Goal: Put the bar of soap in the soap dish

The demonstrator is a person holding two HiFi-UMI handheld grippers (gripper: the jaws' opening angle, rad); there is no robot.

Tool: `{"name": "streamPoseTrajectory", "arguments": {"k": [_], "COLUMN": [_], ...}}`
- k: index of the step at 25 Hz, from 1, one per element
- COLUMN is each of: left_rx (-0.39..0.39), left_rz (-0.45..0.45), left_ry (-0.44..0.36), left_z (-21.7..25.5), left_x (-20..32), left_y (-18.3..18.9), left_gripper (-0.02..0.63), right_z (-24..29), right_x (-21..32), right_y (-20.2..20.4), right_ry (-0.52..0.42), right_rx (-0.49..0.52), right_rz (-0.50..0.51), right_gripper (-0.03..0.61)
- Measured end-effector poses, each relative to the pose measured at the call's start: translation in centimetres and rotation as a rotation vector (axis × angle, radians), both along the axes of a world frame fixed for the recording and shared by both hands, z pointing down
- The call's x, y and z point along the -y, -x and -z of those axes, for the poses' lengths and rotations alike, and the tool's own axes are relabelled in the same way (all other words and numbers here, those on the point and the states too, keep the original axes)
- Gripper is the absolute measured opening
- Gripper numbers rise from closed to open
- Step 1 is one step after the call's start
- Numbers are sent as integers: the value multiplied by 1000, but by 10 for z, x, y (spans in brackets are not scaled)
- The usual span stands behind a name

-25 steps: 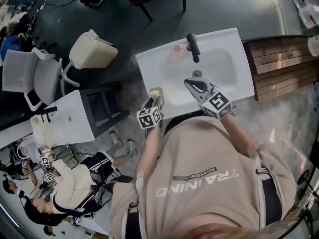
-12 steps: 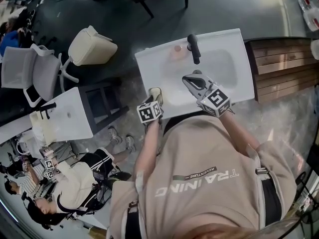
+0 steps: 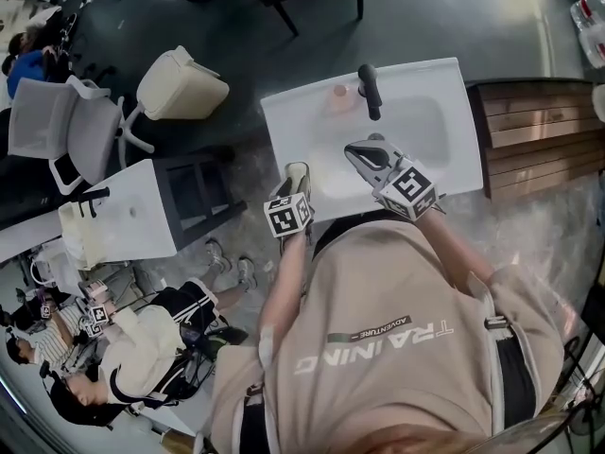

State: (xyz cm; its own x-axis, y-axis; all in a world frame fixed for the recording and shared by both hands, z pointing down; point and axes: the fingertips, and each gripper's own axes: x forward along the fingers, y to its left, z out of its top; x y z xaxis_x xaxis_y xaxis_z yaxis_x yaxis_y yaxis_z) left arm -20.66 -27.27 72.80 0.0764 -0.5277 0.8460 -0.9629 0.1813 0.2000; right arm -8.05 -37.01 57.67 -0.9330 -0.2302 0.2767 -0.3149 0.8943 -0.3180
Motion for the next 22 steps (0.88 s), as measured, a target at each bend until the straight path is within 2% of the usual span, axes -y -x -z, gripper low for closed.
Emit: {"name": "streamPoseTrajectory", "arguments": {"k": [3,5,8,15,22], "left_rx": [25,34,29,6,49], "left_rz": [-24,-40,-61,-99,-178], "left_ry": [-111,-207,-343,-658,-860], "left_z": [22,42,76,173,260], "left_x": [5,7,13,27,46], "left_y": [-5,-6,-7,-5,-11], "left_gripper": [147,49,24,9,11], "right_z": [3,7,18,51,101], "right_x": [-7,-15,-23,-31,-23], "right_y": [-2,-3,-4,-13,-13], "right_ry": [-17,-31,-63,-158,-256], "right_rx": [-3,-4,-7,-17,40], "right_rz": [-11,-18,-28,-67,-87], "right_gripper": [12,12,12,12,12]}}
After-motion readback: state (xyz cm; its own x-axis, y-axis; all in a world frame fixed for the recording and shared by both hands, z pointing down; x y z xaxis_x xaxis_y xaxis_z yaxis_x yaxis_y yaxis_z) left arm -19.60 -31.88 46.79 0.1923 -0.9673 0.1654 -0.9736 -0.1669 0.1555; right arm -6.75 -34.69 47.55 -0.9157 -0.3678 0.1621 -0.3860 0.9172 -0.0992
